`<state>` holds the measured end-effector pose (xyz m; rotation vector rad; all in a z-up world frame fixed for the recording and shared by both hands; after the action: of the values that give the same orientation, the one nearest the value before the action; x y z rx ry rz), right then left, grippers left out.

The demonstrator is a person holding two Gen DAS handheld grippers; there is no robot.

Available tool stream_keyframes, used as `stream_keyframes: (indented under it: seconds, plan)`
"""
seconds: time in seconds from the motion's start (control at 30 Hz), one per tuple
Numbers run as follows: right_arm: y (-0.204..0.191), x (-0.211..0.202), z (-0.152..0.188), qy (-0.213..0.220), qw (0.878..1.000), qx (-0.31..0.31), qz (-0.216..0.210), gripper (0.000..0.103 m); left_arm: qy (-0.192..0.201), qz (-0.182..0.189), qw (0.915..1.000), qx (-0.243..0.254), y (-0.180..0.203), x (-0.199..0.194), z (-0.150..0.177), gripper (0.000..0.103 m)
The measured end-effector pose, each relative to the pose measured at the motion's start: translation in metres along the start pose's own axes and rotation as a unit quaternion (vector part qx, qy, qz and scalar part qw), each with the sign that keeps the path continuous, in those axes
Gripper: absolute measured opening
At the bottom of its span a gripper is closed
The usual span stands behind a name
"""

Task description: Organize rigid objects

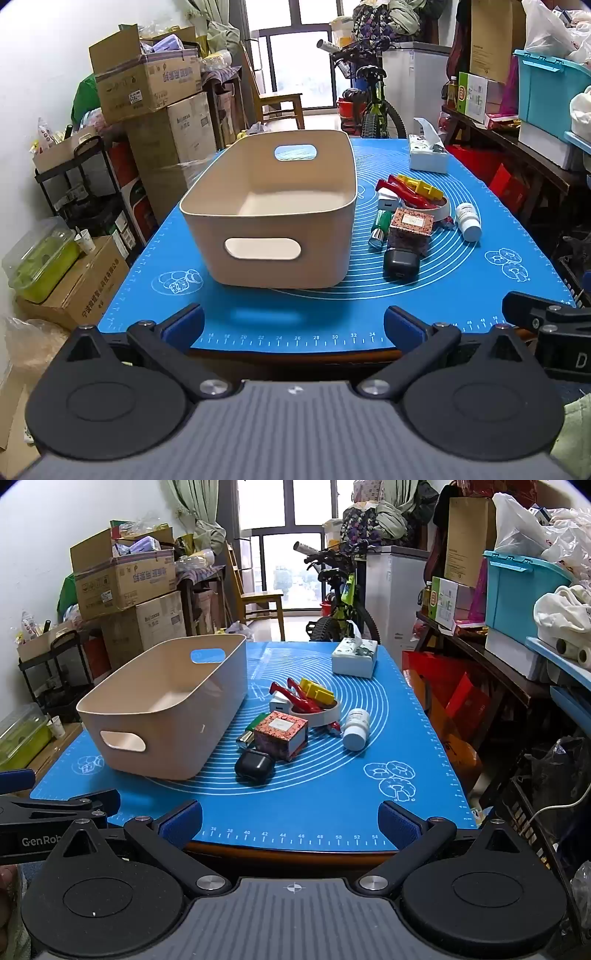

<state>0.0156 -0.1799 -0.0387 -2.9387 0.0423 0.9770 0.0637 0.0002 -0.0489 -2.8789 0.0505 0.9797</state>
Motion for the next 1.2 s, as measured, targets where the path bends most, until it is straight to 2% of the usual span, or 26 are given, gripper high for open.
stream_keyframes:
  seconds: [1.2]
  plan:
    - [0.0008, 0.0005, 0.0005, -0.003, 1.0, 0.001, -0.001, 0.1, 0.002, -0.006, 1.0, 0.004, -0.0036, 0.0003, -0.0012, 0.102]
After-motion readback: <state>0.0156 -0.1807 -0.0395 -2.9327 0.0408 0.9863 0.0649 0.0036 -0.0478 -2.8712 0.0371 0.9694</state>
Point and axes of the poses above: each gripper's, at about its wrist camera, not at the fingertips, and x roughly the way its jaws point, y to its right, z to its underside, the point moved 8 cm from there along x, roughly the way its jaws point, and after that the axes turned 2 degrees about -x, right-handed, at the moved point
